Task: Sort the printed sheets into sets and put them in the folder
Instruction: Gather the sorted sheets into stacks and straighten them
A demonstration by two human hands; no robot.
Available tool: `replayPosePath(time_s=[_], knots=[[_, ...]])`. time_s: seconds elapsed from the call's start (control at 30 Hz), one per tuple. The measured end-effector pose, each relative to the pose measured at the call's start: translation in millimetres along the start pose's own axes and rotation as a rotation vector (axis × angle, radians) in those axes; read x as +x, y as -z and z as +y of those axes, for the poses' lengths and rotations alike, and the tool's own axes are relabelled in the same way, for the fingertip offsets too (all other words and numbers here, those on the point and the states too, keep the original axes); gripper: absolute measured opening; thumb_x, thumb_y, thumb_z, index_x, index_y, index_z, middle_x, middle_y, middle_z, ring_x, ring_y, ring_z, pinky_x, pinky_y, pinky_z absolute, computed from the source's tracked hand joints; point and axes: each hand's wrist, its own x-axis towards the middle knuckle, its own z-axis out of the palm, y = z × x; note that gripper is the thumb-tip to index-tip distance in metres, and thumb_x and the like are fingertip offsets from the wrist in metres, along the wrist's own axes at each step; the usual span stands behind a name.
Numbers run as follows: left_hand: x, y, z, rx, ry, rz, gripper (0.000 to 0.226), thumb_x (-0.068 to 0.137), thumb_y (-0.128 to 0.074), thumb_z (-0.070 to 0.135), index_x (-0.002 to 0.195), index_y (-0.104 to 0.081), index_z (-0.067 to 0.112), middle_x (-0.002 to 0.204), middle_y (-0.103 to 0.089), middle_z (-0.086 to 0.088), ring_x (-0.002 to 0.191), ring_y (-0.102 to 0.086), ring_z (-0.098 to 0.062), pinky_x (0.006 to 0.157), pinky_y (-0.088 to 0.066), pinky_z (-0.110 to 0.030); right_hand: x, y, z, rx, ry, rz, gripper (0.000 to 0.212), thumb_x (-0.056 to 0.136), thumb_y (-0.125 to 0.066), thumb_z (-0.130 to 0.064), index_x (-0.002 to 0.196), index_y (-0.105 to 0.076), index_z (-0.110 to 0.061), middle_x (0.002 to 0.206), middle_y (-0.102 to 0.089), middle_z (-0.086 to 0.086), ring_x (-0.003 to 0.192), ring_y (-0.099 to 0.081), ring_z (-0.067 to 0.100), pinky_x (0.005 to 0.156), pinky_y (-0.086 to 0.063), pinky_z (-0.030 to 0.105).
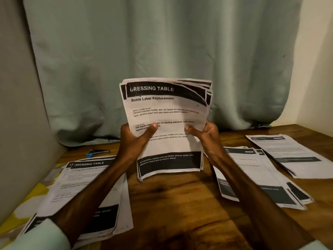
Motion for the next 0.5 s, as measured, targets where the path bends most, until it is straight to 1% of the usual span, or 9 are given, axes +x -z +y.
replayPosePath(time_s=[0.1,0.23,0.33,0.37,0.43,0.5], knots=[[-5,-8,5,-0.004,-0.025,0.001,0.026,0.084,-0.081,0.016,0.096,-0.064,0.031,0.077,-0.073,0.027,0.077,-0.073,0.002,0.059,-0.055,-0.015,-6,7,-6,0.001,0.029,0.018,0.033,0.090,-0.073,-0.008,0.121,-0.063,-0.010,0.106,-0.075,0.001,0.088,-0.074,0.010,0.068,-0.057,0.020],[-22,-11,-2,0.002,0.000,-0.014,0.021,0.086,-0.078,0.015,0.101,-0.067,0.025,0.084,-0.077,0.020,0.081,-0.075,-0.005,0.061,-0.057,-0.018,-20,19,5,0.003,-0.006,0.026,0.028,0.088,-0.074,-0.010,0.113,-0.063,-0.017,0.103,-0.075,-0.002,0.088,-0.075,0.013,0.066,-0.058,0.023],[-31,-10,-6,-0.012,0.017,-0.011,0.017,0.088,-0.075,0.019,0.105,-0.070,0.018,0.095,-0.079,0.006,0.087,-0.077,-0.019,0.066,-0.062,-0.028,-27,22,14,0.000,-0.022,0.051,0.032,0.086,-0.077,-0.013,0.113,-0.064,-0.020,0.107,-0.074,-0.003,0.095,-0.073,0.016,0.074,-0.059,0.027],[-32,-10,-5,-0.017,0.027,-0.004,0.018,0.088,-0.075,0.021,0.105,-0.071,0.017,0.096,-0.079,0.003,0.087,-0.077,-0.022,0.067,-0.062,-0.031,-27,21,15,0.000,-0.018,0.056,0.032,0.085,-0.078,-0.013,0.114,-0.064,-0.020,0.107,-0.074,-0.003,0.096,-0.072,0.016,0.076,-0.059,0.028],[-32,-11,-2,-0.037,0.055,0.016,0.015,0.089,-0.075,0.020,0.103,-0.070,0.019,0.093,-0.079,0.004,0.085,-0.077,-0.021,0.066,-0.062,-0.032,-26,19,15,0.007,-0.017,0.056,0.033,0.086,-0.077,-0.011,0.115,-0.064,-0.018,0.106,-0.073,-0.002,0.097,-0.071,0.015,0.077,-0.058,0.028],[-31,-14,4,-0.034,0.050,0.032,0.013,0.090,-0.074,0.016,0.099,-0.068,0.022,0.085,-0.078,0.011,0.081,-0.077,-0.014,0.061,-0.060,-0.024,-24,15,13,-0.001,-0.022,0.048,0.032,0.087,-0.076,-0.012,0.116,-0.063,-0.016,0.105,-0.073,-0.001,0.095,-0.071,0.017,0.071,-0.058,0.025]])
